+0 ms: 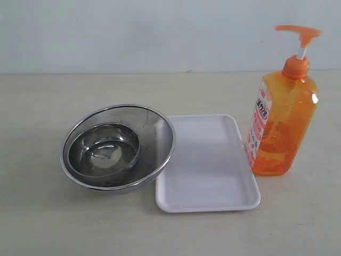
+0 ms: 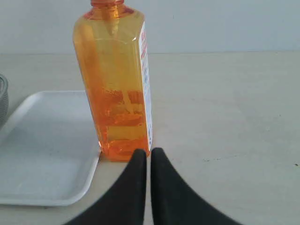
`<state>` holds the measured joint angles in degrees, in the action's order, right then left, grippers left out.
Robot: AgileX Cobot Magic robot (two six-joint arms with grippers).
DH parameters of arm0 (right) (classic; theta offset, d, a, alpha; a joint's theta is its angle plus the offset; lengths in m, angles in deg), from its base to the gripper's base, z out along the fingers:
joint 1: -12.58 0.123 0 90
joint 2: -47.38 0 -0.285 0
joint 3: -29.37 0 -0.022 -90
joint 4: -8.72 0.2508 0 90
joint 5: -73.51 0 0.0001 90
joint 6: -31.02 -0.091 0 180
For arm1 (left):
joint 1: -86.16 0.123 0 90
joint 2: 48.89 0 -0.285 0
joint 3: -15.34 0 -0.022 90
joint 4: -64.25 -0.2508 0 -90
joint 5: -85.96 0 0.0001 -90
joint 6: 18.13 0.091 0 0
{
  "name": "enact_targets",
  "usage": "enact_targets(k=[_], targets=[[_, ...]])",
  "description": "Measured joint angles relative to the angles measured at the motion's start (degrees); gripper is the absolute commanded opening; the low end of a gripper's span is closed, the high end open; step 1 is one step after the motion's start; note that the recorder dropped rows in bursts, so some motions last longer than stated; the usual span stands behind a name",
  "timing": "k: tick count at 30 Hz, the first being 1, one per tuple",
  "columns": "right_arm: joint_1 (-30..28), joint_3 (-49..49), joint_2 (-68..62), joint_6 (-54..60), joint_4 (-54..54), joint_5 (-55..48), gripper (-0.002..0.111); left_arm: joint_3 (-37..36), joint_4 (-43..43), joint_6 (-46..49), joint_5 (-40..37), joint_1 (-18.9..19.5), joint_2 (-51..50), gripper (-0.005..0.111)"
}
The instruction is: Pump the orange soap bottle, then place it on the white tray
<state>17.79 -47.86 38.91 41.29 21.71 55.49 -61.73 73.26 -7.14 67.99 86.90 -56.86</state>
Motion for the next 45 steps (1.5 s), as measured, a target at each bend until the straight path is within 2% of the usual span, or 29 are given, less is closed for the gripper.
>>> enact_targets(k=[39, 45], targets=[[0.0, 0.0, 0.0, 0.0, 0.0, 0.0, 0.0, 0.0, 0.0, 0.0, 0.0, 0.0, 0.0, 0.005], [0.0, 0.0, 0.0, -1.96, 4.75, 2.8, 0.0, 0.0, 0.0, 0.0, 0.0, 0.0, 0.0, 0.005]])
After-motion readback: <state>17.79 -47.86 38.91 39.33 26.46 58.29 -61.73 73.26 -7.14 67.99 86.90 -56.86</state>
